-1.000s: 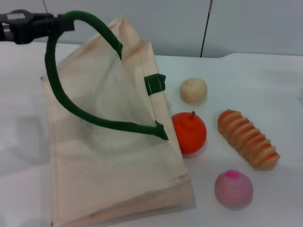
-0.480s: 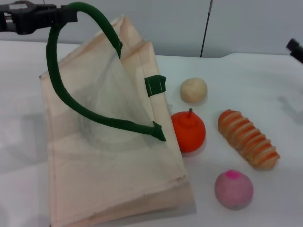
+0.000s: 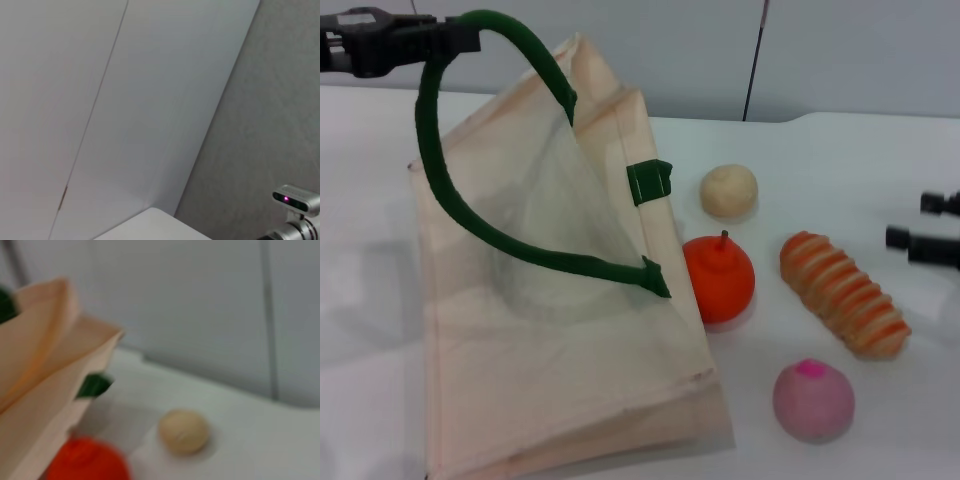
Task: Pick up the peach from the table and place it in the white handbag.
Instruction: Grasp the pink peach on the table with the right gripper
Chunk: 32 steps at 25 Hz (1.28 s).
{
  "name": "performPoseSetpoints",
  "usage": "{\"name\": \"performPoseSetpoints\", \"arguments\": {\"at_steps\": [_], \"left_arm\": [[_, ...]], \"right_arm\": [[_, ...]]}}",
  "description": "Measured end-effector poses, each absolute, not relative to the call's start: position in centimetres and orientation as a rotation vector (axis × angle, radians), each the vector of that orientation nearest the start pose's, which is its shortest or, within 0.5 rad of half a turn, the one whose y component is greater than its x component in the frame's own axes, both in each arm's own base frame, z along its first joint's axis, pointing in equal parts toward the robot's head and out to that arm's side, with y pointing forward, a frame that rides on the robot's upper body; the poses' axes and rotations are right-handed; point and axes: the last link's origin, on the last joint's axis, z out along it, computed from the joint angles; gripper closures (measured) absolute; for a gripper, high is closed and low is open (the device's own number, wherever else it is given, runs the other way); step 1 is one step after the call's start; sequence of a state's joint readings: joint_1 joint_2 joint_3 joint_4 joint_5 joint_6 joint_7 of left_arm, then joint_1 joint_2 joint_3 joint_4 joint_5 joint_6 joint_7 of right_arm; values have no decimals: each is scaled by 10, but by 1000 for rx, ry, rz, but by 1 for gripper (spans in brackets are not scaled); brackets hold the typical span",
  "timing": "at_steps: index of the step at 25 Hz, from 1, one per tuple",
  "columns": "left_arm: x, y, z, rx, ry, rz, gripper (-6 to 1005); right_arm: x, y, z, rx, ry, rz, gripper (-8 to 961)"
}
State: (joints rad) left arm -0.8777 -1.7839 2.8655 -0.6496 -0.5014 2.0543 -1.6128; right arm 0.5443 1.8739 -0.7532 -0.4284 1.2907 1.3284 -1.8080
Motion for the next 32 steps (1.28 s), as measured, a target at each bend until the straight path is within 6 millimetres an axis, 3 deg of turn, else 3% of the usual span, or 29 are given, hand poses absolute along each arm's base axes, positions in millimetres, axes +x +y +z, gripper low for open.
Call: {"name": "performPoseSetpoints", "arguments": {"at_steps": [7,13,18,24,32], "left_arm": [[-231,369,164,-2633,-771,-969,827],[-231,369,164,-2632,-785,-972,823],[-230,370,164,-2632,-782,-973,820],[-230,370,164,-2629,-778,-979,815],[-229,370,164,-2629,-778,-979,810]], "right_arm": [[324,342,40,-2674,736,385,144],[307,327,31,-2830,704,445,147],[301,323,24,-2905,683,437,149],[290,318,-7,-3007,632,357,152],[292,317,-15,-3028,628,270,156]]}}
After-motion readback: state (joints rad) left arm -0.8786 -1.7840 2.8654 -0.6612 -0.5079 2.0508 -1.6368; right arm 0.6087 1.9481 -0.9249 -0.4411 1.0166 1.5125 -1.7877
